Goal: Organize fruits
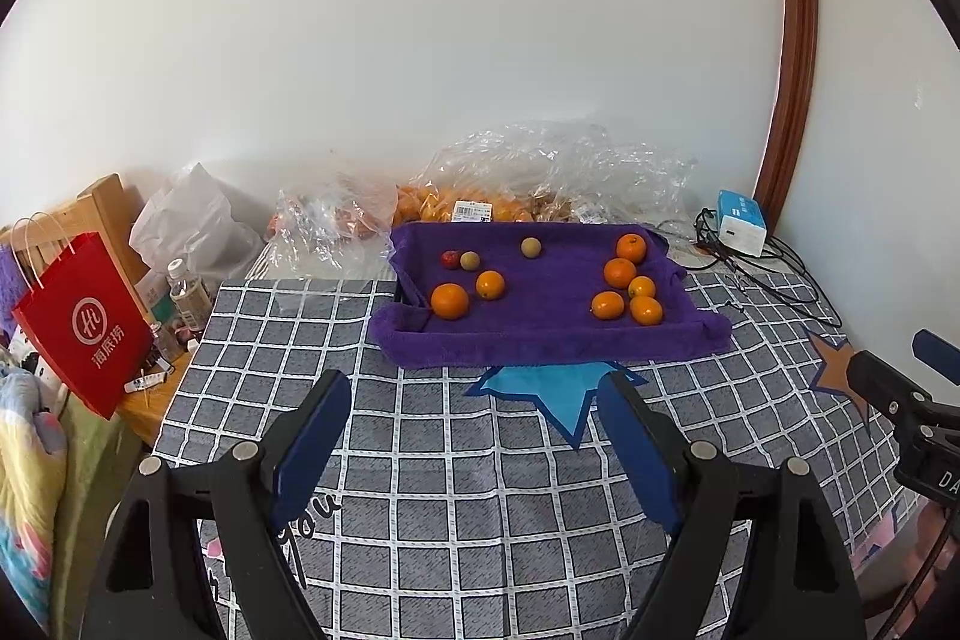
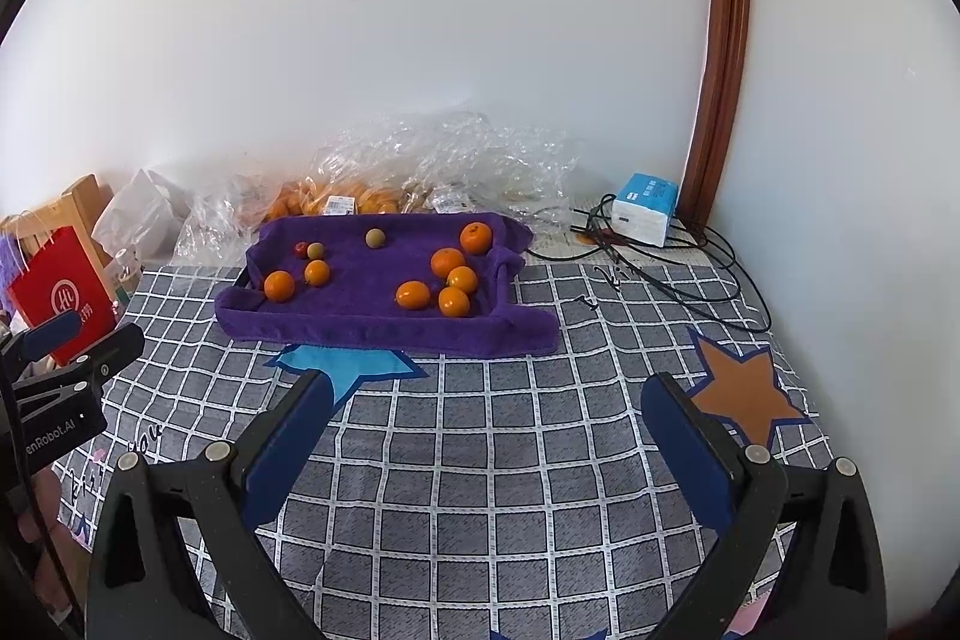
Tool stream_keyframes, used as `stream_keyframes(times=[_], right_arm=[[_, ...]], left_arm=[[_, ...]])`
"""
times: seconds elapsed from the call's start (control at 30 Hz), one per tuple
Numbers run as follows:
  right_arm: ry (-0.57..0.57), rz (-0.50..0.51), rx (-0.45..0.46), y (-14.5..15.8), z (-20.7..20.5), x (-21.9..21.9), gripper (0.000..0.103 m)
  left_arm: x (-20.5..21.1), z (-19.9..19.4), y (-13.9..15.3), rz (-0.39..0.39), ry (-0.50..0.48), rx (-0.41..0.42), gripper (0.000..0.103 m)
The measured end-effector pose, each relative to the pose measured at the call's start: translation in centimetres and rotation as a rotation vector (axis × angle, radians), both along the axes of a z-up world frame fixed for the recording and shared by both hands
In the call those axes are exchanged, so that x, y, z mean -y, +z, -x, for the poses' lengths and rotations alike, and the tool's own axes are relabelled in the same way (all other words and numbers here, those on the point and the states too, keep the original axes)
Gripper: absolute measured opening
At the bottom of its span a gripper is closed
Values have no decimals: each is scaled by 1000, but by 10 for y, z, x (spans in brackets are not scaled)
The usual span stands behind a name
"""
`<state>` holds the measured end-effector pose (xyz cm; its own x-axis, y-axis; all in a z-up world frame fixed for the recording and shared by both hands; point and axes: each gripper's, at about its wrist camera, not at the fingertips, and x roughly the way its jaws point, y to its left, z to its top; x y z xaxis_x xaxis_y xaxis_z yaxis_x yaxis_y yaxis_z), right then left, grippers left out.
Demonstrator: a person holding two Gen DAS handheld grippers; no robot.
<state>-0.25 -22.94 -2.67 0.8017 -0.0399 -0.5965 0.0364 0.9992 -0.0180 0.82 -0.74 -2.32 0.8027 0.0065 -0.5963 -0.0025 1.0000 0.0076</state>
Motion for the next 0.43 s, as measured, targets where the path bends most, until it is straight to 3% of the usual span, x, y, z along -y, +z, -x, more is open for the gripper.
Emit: stream_keyframes(times=[0.43], right_arm=[[7, -1, 4, 1, -1, -2, 101]], left_arm=[[0, -3, 0, -3, -11, 4, 84]])
